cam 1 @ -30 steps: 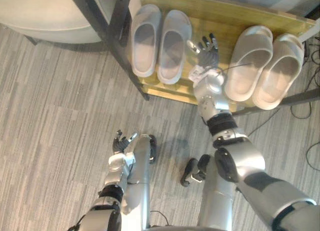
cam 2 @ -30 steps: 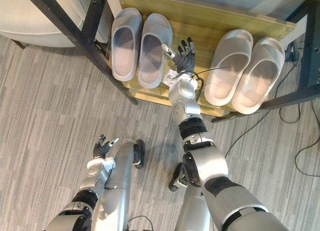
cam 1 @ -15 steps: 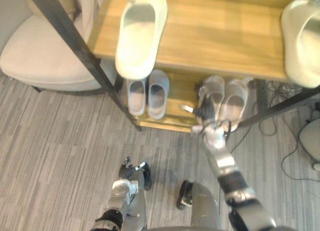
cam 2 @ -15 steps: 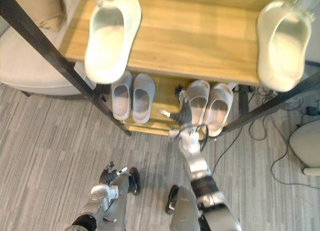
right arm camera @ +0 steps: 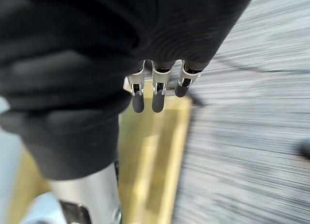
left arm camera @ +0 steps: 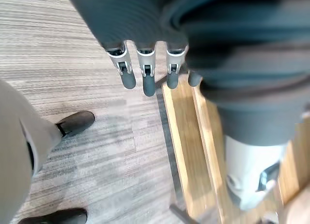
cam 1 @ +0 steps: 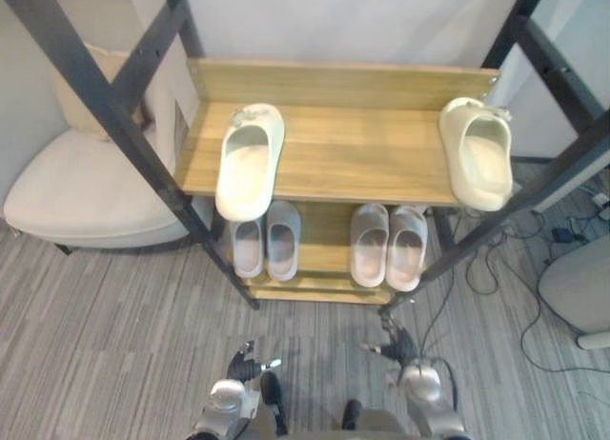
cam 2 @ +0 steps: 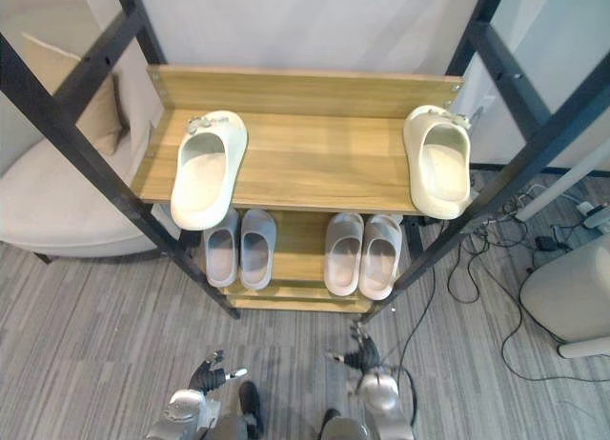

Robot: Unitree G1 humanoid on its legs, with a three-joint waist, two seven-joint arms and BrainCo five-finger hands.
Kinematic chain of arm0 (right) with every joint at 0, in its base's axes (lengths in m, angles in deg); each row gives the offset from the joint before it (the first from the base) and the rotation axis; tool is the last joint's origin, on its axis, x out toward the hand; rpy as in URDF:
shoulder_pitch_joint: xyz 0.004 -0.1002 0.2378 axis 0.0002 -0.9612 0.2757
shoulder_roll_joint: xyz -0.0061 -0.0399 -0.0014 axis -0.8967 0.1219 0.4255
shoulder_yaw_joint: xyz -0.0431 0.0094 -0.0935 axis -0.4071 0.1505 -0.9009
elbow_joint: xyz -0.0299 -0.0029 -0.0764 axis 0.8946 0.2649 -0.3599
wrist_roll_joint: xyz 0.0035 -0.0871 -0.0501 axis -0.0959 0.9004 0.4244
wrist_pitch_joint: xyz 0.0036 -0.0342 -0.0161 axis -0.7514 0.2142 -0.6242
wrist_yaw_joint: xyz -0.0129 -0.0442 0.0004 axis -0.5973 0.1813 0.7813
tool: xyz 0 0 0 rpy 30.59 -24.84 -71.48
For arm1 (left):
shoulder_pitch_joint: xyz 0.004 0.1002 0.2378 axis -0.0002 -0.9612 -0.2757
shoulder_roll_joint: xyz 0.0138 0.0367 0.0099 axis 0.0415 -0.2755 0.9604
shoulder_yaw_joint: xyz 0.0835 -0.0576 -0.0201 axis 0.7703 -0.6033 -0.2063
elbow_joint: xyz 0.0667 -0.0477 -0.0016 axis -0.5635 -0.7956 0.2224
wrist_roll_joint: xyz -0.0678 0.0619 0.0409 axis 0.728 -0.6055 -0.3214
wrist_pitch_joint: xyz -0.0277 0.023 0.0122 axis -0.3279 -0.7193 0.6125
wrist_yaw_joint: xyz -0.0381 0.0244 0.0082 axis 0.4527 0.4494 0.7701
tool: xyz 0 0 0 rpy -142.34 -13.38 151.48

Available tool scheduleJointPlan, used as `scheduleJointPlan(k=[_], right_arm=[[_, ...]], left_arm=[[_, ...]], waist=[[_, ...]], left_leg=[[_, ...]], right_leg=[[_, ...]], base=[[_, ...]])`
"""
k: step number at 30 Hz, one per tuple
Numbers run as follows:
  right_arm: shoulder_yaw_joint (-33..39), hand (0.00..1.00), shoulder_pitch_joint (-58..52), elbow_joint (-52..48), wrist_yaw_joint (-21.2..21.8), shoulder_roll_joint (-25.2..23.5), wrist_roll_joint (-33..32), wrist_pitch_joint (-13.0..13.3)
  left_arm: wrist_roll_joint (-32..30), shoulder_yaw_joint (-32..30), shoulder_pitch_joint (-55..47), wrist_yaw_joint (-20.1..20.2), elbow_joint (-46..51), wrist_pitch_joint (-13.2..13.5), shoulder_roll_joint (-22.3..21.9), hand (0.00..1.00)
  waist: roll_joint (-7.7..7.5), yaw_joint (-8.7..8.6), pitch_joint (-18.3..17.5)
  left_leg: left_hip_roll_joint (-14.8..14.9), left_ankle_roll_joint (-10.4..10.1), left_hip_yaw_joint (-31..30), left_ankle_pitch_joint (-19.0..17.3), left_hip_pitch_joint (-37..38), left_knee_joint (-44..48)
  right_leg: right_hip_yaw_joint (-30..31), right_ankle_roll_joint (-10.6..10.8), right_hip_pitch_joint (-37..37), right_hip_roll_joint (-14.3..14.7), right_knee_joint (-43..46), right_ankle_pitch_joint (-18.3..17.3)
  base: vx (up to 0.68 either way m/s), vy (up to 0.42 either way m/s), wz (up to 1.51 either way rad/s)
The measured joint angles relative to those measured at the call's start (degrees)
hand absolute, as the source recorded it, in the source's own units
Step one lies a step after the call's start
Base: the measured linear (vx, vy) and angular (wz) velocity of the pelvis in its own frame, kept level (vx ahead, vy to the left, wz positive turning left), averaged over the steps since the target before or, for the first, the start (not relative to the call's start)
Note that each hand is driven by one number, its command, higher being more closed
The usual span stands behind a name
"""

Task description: Organize the slippers on the shoe rack

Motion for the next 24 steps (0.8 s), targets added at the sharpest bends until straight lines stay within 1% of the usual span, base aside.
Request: scheduleJointPlan(k=[3,5,6,8,13,15,18,21,24], right_arm=[[1.46,0.0,-0.42,3.8,0.32,-0.24,-2.08,-0.28],[2.8,0.0,-0.72,4.42,0.46,-0.21,-2.27,-0.28],[2.8,0.0,-0.72,4.61,0.48,-0.22,-2.7,-0.28],[2.98,0.0,-0.61,5.5,0.47,-0.25,-3.62,-0.25],[5.04,0.0,-0.63,6.48,0.59,-0.66,-5.0,-0.26],[5.03,0.0,-0.59,6.71,0.59,-0.67,-5.59,-0.27],[5.02,0.0,-0.56,6.93,0.6,-0.73,-6.7,-0.27],[4.95,0.0,-0.62,6.92,0.62,-0.77,-6.71,-0.24],[4.86,0.0,-0.67,6.88,0.65,-0.69,-6.71,-0.15]], left_arm=[[0.0,1.89,-1.01,0.17,0.0,0.01,0.21,0.0],[0.06,4.69,-0.93,0.41,0.2,0.04,0.25,0.0],[0.07,6.31,-0.83,0.39,0.6,0.03,0.35,0.0],[0.25,11.74,-0.8,0.5,3.04,0.06,0.51,0.0],[2.52,24.18,1.1,2.59,15.08,0.56,0.46,0.0],[3.77,27.88,2.04,3.9,19.94,1.26,0.26,0.0],[6.66,32.99,4.4,5.84,26.33,1.47,0.25,0.0],[8.52,35.87,6.78,6.81,30.95,2.09,0.12,0.0],[9.51,35.91,9.65,7.22,35.53,3.15,-0.08,0.0]], waist=[[0.12,-0.42,-0.67],[0.24,-0.67,-0.88],[0.3,-0.68,-0.9],[0.46,-0.69,-0.89],[0.91,-0.7,-1.61],[1.09,-0.75,-1.81],[1.17,-0.82,-1.86],[1.1,-1.13,-1.95],[1.33,-1.26,-2.3]], left_leg=[[0.04,0.08,0.07,0.05,0.93,-0.03],[0.05,0.31,0.04,0.21,1.17,-0.06],[0.06,0.32,0.0,0.22,1.36,-0.07],[-0.01,-0.05,-0.15,-0.08,2.1,-0.35],[-0.45,-0.08,-0.9,-0.16,1.95,-0.38],[-0.57,-0.04,-1.01,-0.18,1.98,-0.38],[-0.6,-0.01,-1.08,-0.16,2.21,-0.38],[-0.67,0.19,-1.03,-0.19,3.64,-0.39],[-0.58,0.22,-0.86,-0.44,3.7,-0.39]], right_leg=[[0.5,-0.04,1.06,0.23,-0.72,0.36],[0.84,0.02,1.29,0.37,-0.95,0.7],[0.84,0.01,1.69,0.45,-1.33,1.01],[0.71,0.36,2.95,0.52,-2.29,1.19],[0.78,0.35,3.09,0.41,-2.39,1.14],[0.83,0.37,3.15,0.36,-2.39,1.13],[0.89,0.32,3.35,0.42,-2.39,1.19],[0.96,0.29,4.97,0.52,-3.03,1.33],[1.3,0.21,5.06,0.83,-3.62,1.31]], base=[[-0.06,0.001,-0.04],[-0.06,0.006,-0.03],[-0.07,0.01,-0.01],[-0.05,0.01,0.03],[-0.03,0.012,0.06],[0.0,0.004,0.02],[0.0,0.0,0.0],[0.02,-0.017,-0.02],[0.03,-0.022,-0.07]])
